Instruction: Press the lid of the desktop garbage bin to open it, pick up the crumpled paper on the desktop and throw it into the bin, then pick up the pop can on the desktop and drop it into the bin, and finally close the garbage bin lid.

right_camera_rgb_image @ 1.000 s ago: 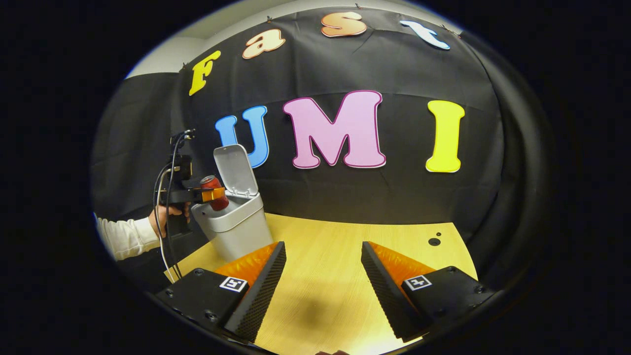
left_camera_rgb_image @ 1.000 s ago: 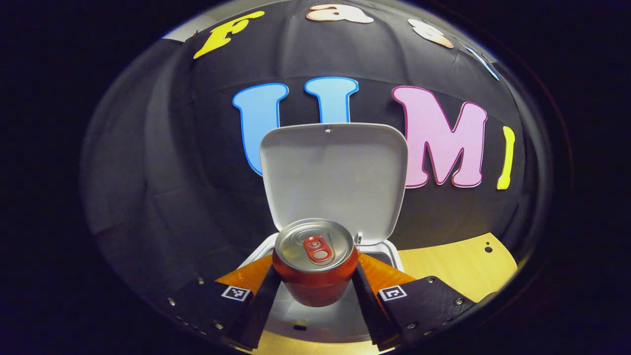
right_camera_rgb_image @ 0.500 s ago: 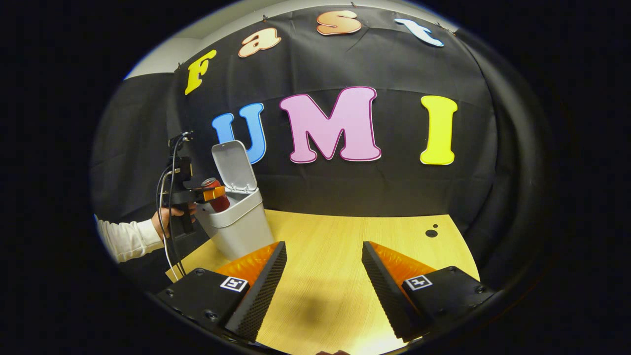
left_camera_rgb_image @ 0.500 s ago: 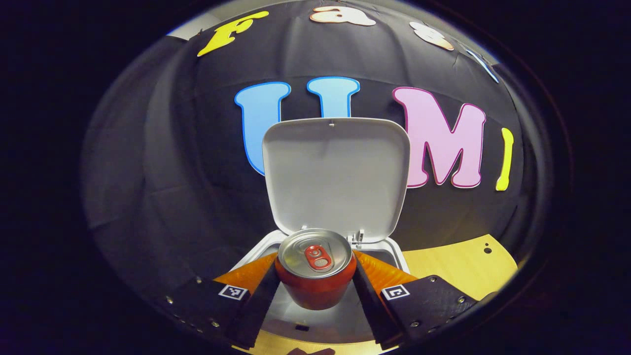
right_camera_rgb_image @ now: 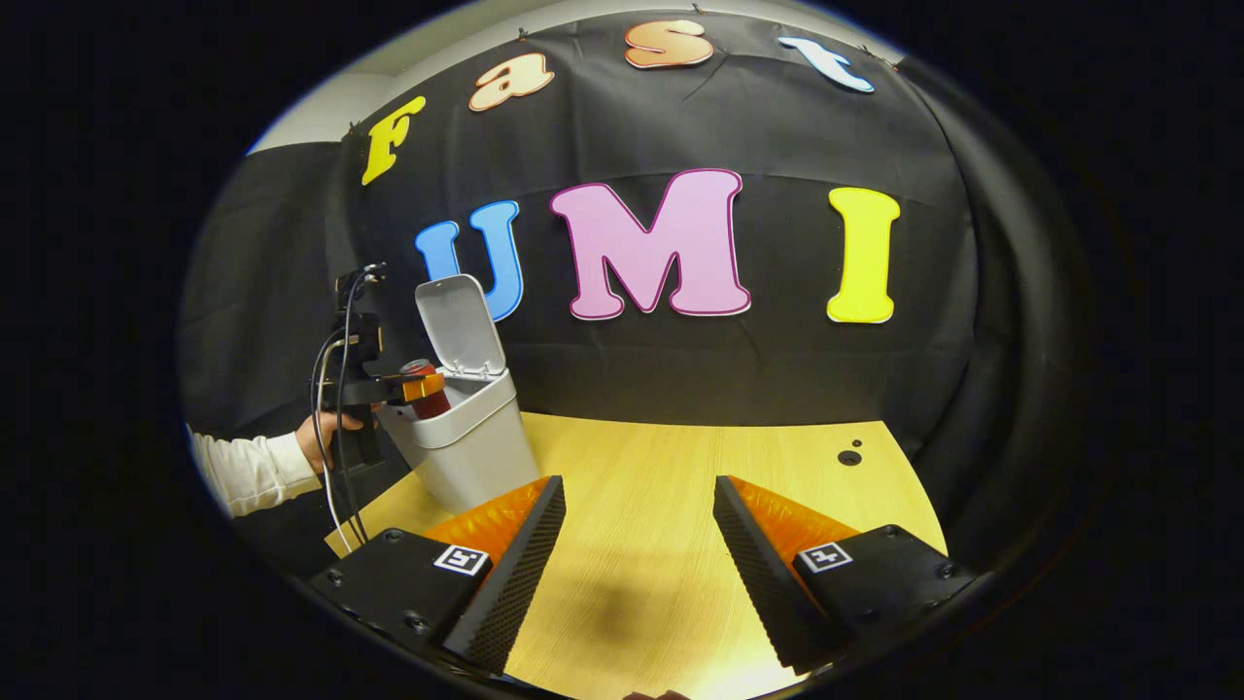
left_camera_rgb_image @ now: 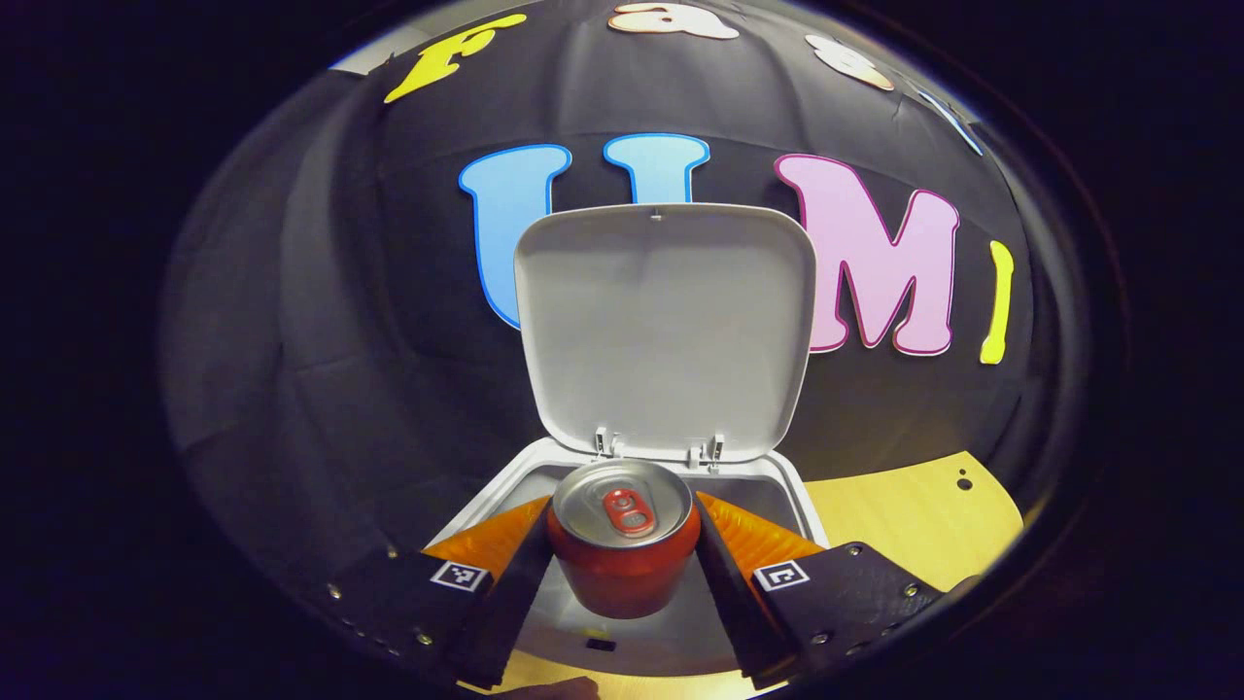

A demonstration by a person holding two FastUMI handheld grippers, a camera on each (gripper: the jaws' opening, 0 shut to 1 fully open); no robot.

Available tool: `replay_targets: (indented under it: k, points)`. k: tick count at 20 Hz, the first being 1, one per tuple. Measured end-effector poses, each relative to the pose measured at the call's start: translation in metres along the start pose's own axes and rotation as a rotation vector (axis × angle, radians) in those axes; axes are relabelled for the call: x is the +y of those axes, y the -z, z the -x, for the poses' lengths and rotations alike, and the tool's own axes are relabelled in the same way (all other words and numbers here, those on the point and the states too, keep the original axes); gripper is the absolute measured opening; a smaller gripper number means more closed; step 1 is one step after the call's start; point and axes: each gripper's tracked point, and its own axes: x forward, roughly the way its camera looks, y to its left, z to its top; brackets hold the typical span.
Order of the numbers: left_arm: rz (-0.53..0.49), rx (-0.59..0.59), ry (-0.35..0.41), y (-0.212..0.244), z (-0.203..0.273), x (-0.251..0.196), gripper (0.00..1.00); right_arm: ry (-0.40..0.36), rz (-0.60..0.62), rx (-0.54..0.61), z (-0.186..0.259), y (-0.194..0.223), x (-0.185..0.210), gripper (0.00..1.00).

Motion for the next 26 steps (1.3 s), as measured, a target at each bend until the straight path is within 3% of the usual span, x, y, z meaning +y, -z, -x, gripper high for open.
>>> replay_targets:
  k: [10, 15, 21, 24, 26]
  points:
    - [-0.071, -0.065, 0.009, -0.029, 0.005, -0.007, 0.84, 0.000, -0.003, 0.001, -0.005, -0.001, 0.002, 0.99]
    - [-0.023, -0.314, 0.051, -0.129, 0.033, -0.019, 0.84, 0.014, -0.023, -0.004, -0.006, 0.000, -0.006, 0.99]
    - [0.044, -0.427, 0.080, -0.227, 0.024, -0.014, 0.83, -0.002, -0.058, 0.026, -0.009, 0.018, -0.010, 0.99]
    - [0.065, -0.421, 0.081, -0.256, -0.007, -0.007, 0.83, -0.014, -0.081, 0.048, -0.014, 0.029, -0.015, 0.99]
    - [0.074, -0.290, 0.110, -0.240, -0.038, -0.007, 0.83, -0.023, -0.116, 0.045, -0.016, 0.030, -0.015, 0.99]
